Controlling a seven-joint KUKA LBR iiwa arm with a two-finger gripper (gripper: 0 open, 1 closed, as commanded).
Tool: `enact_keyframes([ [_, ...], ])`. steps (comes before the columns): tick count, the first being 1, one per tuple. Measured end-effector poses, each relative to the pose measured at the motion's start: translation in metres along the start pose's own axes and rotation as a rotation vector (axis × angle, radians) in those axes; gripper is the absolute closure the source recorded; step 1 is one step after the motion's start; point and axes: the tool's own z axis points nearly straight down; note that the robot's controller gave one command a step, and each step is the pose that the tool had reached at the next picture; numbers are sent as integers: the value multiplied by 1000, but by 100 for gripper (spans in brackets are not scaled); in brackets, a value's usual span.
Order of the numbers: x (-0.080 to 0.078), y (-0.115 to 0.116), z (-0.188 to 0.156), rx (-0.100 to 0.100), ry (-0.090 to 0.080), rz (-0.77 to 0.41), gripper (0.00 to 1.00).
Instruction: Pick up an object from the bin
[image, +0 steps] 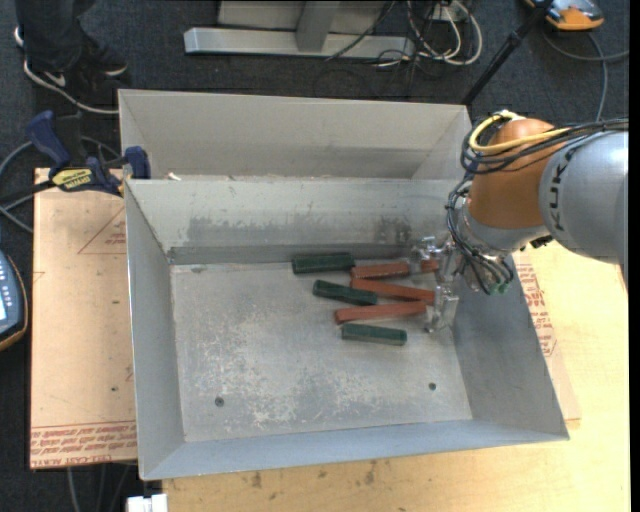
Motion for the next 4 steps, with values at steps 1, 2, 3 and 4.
enact_keyframes([
  [1, -5, 32, -33, 0, 0, -221, 0],
  [2, -4, 20, -32, 0, 2, -86, 0],
  [3, -7, 13, -2, -1, 2, 2, 0],
  [4, -8, 13, -3, 0, 2, 0, 0],
])
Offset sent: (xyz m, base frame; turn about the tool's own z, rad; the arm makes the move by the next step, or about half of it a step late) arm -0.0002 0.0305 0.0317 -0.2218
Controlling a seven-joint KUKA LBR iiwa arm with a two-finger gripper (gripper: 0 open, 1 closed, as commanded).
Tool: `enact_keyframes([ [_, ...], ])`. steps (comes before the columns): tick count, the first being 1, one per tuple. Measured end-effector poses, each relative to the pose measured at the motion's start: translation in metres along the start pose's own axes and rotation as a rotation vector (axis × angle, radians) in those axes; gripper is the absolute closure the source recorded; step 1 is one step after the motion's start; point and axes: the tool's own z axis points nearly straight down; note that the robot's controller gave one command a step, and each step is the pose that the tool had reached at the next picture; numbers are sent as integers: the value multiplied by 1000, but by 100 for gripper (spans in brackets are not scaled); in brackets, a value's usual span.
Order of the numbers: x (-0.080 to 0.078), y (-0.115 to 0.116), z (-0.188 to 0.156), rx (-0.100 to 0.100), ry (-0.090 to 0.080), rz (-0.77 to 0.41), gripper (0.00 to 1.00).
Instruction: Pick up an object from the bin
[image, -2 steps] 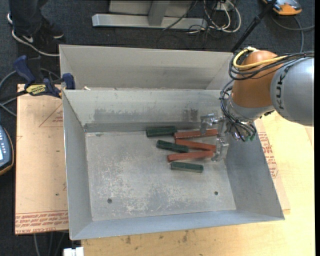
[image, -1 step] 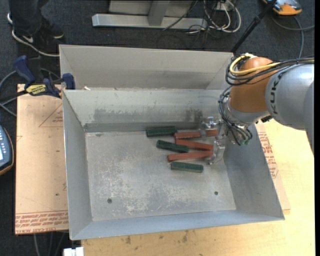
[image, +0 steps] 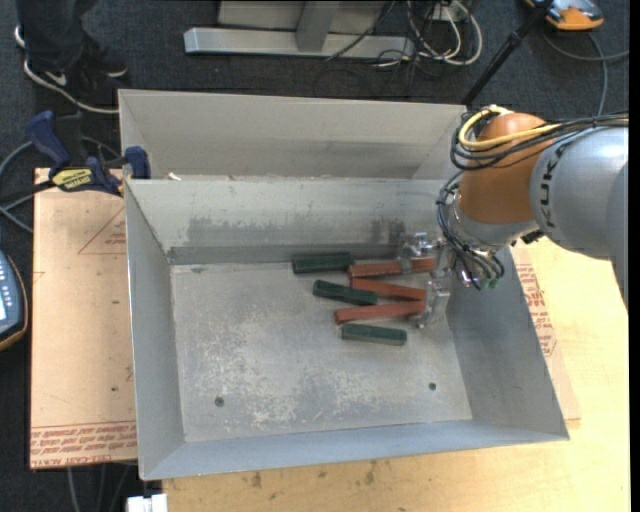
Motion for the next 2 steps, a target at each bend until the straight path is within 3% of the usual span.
enact_keyframes([
  [1, -2, 0, -4, 1, -5, 0, 100],
  [2, -4, 0, -10, 1, -2, 0, 100],
])
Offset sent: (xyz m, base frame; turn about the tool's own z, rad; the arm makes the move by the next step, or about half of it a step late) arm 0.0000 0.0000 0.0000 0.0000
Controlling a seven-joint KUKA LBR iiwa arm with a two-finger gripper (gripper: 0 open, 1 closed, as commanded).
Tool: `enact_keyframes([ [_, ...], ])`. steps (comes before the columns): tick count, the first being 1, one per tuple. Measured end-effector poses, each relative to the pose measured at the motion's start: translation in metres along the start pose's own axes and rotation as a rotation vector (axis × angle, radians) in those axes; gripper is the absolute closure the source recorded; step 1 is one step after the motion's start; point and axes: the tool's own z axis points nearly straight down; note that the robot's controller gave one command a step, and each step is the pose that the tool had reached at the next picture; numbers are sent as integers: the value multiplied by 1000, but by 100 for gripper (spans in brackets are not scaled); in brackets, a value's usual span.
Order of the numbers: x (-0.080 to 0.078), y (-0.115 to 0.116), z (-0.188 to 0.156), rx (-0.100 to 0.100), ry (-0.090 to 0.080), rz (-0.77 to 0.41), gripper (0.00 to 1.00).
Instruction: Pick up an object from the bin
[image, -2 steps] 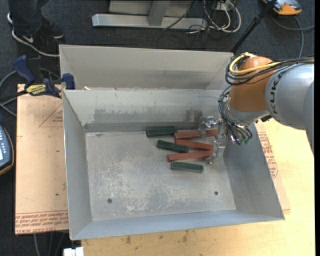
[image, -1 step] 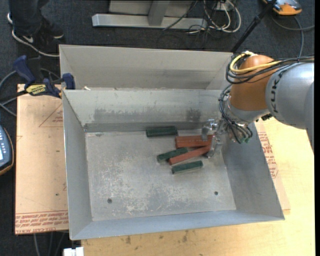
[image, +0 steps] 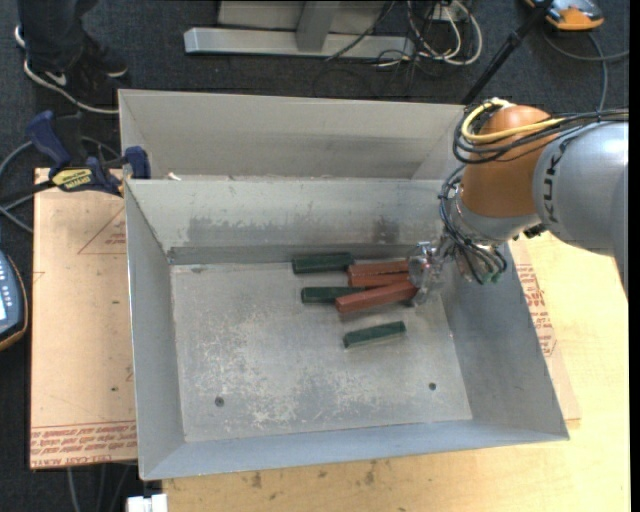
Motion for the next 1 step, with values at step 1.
enact_keyframes([
  [1, -1, 0, -23, 0, 0, -1, 100],
])
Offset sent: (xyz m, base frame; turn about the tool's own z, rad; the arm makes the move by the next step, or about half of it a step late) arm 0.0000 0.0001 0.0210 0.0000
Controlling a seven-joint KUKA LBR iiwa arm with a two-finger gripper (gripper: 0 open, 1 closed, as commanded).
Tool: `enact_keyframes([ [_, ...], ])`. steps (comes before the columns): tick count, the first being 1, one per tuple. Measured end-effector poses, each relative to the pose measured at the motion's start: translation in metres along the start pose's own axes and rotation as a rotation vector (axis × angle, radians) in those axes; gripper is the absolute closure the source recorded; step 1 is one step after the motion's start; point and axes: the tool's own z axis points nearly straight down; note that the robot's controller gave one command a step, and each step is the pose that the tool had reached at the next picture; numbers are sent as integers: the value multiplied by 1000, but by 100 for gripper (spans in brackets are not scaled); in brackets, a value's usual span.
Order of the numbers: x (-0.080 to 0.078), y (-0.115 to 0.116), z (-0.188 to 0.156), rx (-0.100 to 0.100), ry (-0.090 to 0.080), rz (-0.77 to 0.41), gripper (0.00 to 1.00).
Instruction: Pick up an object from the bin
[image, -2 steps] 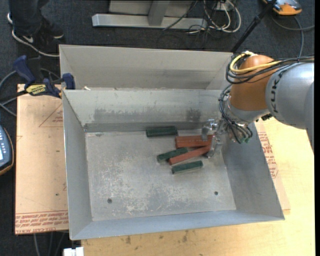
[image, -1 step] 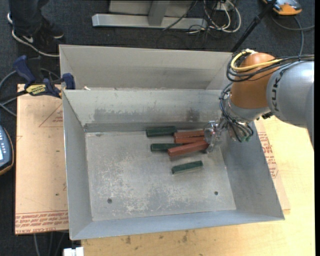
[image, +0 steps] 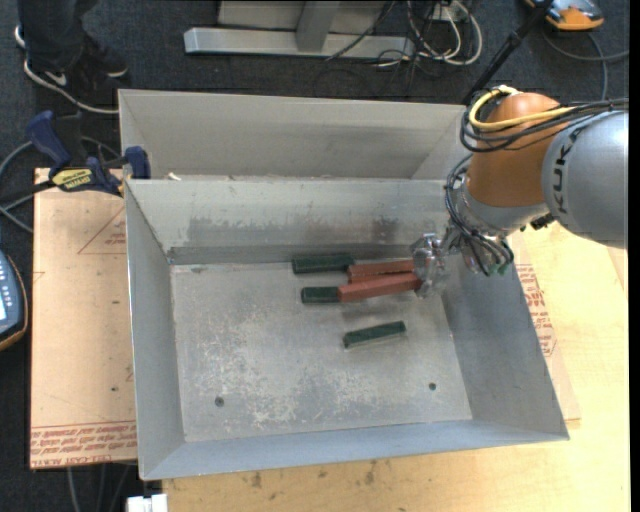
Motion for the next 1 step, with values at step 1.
enact_keyframes([
  [1, -3, 0, -92, 2, -6, -1, 100],
])
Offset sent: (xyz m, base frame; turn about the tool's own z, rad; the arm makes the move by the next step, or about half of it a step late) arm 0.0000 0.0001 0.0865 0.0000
